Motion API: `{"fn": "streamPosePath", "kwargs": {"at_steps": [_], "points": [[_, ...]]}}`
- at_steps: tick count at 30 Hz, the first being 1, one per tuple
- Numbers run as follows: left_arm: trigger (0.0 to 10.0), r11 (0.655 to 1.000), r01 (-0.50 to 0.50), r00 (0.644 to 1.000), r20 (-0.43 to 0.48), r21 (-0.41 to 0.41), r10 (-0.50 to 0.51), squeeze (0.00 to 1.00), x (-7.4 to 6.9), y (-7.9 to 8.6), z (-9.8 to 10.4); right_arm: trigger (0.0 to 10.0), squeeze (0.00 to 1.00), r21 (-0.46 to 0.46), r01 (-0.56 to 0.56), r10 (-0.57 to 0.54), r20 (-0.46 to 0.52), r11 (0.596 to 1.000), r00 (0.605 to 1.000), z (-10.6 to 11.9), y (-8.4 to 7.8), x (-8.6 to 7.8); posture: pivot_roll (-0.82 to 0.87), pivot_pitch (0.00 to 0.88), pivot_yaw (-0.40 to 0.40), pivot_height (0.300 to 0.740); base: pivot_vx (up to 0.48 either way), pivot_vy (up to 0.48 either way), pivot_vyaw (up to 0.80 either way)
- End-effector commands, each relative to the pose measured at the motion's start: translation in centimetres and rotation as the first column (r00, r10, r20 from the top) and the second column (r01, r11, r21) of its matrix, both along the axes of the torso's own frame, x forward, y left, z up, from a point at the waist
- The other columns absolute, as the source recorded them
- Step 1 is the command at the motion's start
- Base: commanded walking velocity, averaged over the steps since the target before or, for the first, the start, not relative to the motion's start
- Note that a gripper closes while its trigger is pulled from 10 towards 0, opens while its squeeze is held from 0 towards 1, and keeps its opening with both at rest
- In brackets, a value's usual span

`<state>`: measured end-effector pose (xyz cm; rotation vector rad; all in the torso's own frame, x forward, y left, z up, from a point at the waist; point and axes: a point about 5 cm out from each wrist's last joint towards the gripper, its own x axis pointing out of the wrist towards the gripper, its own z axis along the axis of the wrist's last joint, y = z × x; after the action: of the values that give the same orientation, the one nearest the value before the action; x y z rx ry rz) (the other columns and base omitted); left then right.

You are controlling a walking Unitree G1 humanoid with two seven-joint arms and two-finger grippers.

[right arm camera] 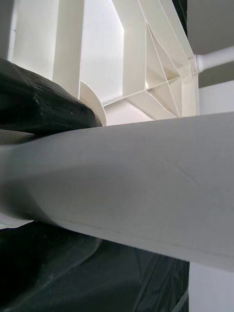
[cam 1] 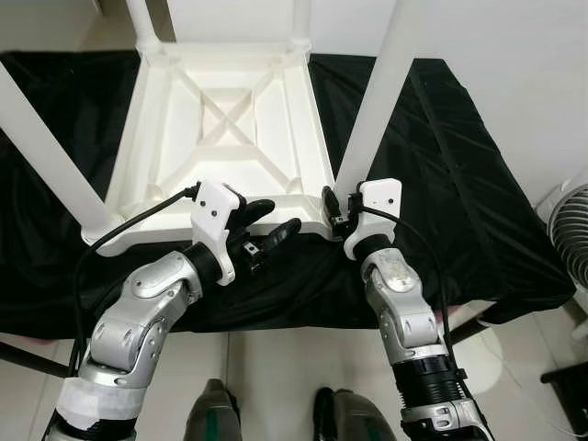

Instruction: Building children table

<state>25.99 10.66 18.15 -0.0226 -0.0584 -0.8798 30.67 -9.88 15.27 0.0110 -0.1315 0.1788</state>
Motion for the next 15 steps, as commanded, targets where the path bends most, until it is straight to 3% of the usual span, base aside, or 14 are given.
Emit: {"fn": "streamPosePath", "kwargs": {"at_steps": [1, 5, 6, 10, 15], "points": [[10.0, 1.000, -0.001, 1.000, -0.005, 0.013, 0.001, 0.00, 0.0, 0.0, -0.3, 10.0, 0.00, 0.039, 0.070, -0.072, 0.041, 0.997, 0.997, 0.9, -1.0, 0.3, 0.02, 0.037, 0.050, 0.740, 0.000, 0.000, 0.00], [10.0, 1.000, 0.016, 1.000, 0.002, 0.021, -0.016, 0.00, 0.1, -0.3, -0.3, 10.0, 0.00, 0.033, -0.028, 0.026, 0.073, 0.999, 0.997, 1.5, -0.8, 0.2, 0.01, 0.037, 0.058, 0.740, 0.000, 0.000, 0.00], [10.0, 0.999, 0.028, 1.000, 0.007, 0.026, -0.029, 0.00, 0.1, -0.5, -0.3, 10.0, 1.00, 0.033, -0.088, 0.085, 0.085, 0.996, 0.993, 1.9, -1.1, 0.2, 0.01, 0.039, 0.063, 0.740, 0.000, 0.000, 0.00], [10.0, 0.998, 0.049, 0.999, 0.016, 0.029, -0.049, 0.00, 0.1, -1.0, -0.2, 10.0, 1.00, -0.035, -0.230, 0.233, 0.144, 0.973, 0.962, 2.9, -2.4, 0.5, 0.01, 0.043, 0.061, 0.740, 0.000, 0.000, 0.00], [10.0, 0.998, 0.057, 0.998, 0.020, 0.034, -0.058, 0.00, 0.1, -1.3, -0.2, 10.0, 1.00, -0.076, -0.342, 0.350, 0.145, 0.937, 0.926, 3.4, -3.1, 0.9, 0.01, 0.046, 0.053, 0.740, 0.000, 0.000, 0.00]]}}
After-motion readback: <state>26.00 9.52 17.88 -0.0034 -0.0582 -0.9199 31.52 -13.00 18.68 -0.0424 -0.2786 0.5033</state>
